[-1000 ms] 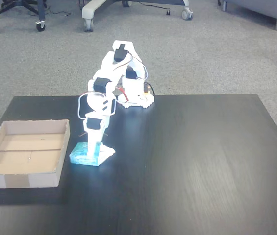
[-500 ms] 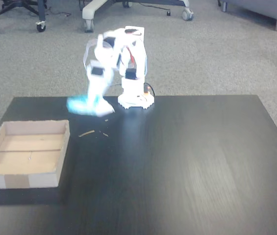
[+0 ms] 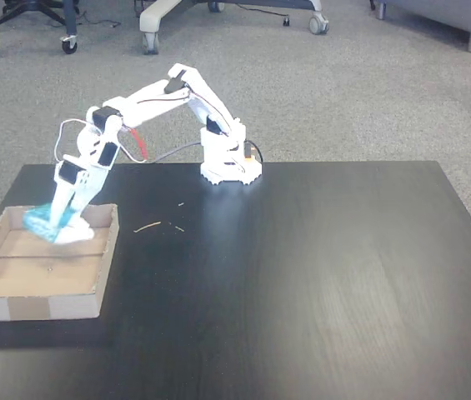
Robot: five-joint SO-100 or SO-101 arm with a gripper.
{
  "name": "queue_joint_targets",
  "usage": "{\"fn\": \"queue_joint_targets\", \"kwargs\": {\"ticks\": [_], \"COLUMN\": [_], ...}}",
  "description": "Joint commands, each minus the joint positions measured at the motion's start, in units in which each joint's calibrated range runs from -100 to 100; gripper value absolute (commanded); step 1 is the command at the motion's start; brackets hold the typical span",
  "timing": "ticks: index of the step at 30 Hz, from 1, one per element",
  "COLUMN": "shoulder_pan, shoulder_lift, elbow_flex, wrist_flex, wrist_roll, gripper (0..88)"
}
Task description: Pick the green block and drop it in the box on the right.
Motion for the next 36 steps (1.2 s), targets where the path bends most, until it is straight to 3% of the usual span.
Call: {"fn": "queue_joint_targets", "kwargs": {"ticks": [1,3,5,6,8,9,11,13,17,24,32,36], "shoulder_pan": [0.66,0.2,-2.25,-5.09,-13.9,-19.34,-30.38,-34.97,-40.18,-46.47,-44.93,-45.16], "shoulder_lift": [-0.76,-5.59,-17.87,-27.18,-46.49,-58.09,-81.97,-98.99,-123.79,-129.3,-129.21,-129.21], "elbow_flex": [-1.95,4.04,20.99,34.41,59.97,73.21,95.33,108.3,124.25,124.25,124.25,124.25], "wrist_flex": [-0.95,-1.78,-8.47,-15.15,-26.96,-31.09,-33.24,-33.9,-24.82,-3.02,-1.53,-1.78], "wrist_roll": [0.34,0.59,0.05,-0.05,1.22,0.49,-3.42,-8.35,-5.47,-5.71,-7.96,-3.96], "gripper": [58.9,59.2,49.5,38.1,4.9,0.1,0.1,0.1,0.1,0.1,0.1,0.1]}}
